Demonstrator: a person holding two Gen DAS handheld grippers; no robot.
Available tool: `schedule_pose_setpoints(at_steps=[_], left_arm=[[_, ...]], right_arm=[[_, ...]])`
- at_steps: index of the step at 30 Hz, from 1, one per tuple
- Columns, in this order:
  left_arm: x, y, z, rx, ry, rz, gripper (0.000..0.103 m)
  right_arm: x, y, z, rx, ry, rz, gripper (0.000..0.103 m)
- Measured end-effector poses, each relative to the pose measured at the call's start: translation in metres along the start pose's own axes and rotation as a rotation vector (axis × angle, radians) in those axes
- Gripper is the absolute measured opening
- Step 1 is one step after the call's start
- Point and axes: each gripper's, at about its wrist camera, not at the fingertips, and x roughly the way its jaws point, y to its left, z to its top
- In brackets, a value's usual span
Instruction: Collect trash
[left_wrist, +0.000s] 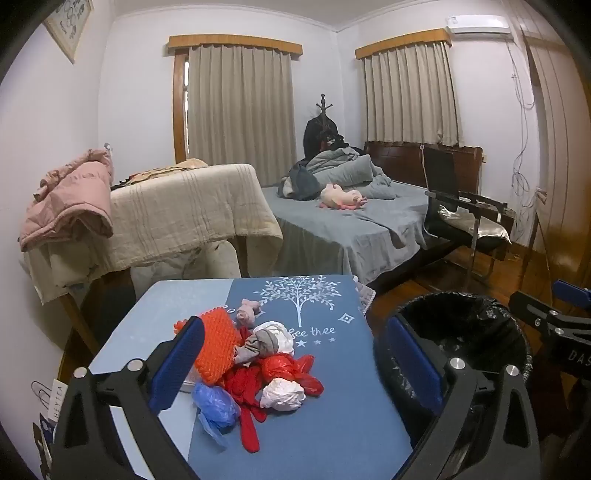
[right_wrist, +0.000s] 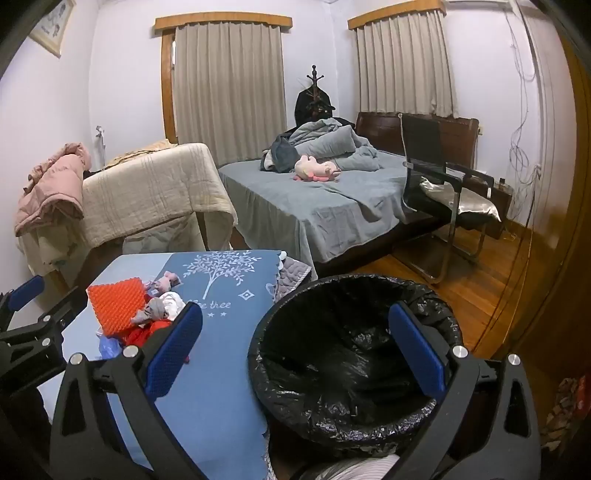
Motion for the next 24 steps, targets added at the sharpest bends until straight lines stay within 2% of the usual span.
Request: schedule_pose_setpoints(at_steps=[24], left_arm=[[-0.0011,0.0081,-0.0003,0.000,-0.005,0.001,0.097]], right_arm=[[0.0006,0.0019,-0.0003,-0.006,0.003,-0.004,0.098]])
